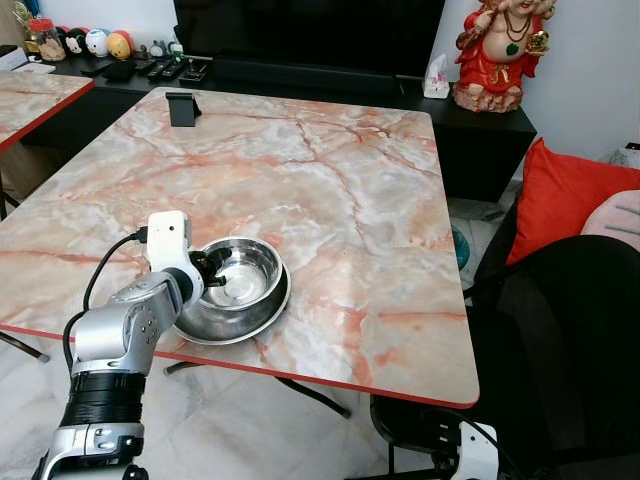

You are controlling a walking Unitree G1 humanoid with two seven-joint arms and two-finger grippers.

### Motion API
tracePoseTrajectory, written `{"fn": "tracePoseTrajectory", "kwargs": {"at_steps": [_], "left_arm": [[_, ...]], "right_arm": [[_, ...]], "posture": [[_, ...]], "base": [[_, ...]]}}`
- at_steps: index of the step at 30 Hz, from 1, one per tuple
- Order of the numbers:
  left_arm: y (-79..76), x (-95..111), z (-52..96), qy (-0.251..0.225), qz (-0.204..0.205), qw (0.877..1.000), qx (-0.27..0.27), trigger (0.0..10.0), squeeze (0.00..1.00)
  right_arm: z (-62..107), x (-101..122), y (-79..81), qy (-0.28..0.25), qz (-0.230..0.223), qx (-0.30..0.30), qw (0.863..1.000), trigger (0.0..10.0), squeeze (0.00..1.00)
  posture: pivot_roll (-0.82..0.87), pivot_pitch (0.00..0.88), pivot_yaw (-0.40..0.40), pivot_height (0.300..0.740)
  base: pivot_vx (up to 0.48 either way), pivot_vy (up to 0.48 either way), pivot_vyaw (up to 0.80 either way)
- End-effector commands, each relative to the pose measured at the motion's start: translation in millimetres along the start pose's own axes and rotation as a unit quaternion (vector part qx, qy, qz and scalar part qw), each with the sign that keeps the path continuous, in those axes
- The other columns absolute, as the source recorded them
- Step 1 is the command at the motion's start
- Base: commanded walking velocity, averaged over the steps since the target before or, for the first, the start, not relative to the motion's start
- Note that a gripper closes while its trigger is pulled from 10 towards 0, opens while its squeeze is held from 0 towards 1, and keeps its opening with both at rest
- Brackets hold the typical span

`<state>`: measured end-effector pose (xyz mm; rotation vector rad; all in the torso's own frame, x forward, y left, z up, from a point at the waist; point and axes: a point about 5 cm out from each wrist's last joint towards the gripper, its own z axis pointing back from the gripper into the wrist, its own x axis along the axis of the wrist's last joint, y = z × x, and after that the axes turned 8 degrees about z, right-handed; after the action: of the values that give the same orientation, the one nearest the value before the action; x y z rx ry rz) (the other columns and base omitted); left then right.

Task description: Setting the table

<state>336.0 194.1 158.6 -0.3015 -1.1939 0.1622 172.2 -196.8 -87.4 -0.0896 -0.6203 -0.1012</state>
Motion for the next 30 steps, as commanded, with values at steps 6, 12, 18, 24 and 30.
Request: {"fn": "tracePoseTrajectory", "kwargs": {"at_steps": [6,12,18,24,30], "left_arm": [[6.5,-2,0.2,0.008,0.006,1.000,0.025,10.0,0.00],[9.1,-3,0.1,0.013,0.010,0.999,0.040,10.0,0.00],[9.9,-1,-0.3,0.007,0.012,0.999,0.045,10.0,0.00],[8.6,7,0.6,-0.009,0.011,0.999,0.044,10.0,0.00],[-2.5,22,2.1,-0.065,0.013,0.998,0.016,10.0,0.00]], "right_arm": [[-0.1,0,-2.4,0.004,-0.005,-0.004,1.000,10.0,0.00],[-0.1,0,-2.3,0.004,-0.006,-0.003,1.000,10.0,0.00],[-0.1,0,-2.3,0.004,-0.005,-0.003,1.000,10.0,0.00],[-0.1,0,-2.4,0.004,-0.005,-0.003,1.000,10.0,0.00],[-0.1,0,-2.5,0.004,-0.004,-0.003,1.000,10.0,0.00]], "posture": [[0.06,0.000,-0.048,0.740],[0.06,0.000,-0.049,0.740],[0.06,0.000,-0.049,0.740],[0.06,0.000,-0.050,0.740],[0.07,0.000,-0.051,0.740]], "base": [[0.000,0.000,0.00],[0.000,0.000,0.00],[0.000,0.000,0.00],[0.000,0.000,0.00],[0.000,0.000,0.00]]}}
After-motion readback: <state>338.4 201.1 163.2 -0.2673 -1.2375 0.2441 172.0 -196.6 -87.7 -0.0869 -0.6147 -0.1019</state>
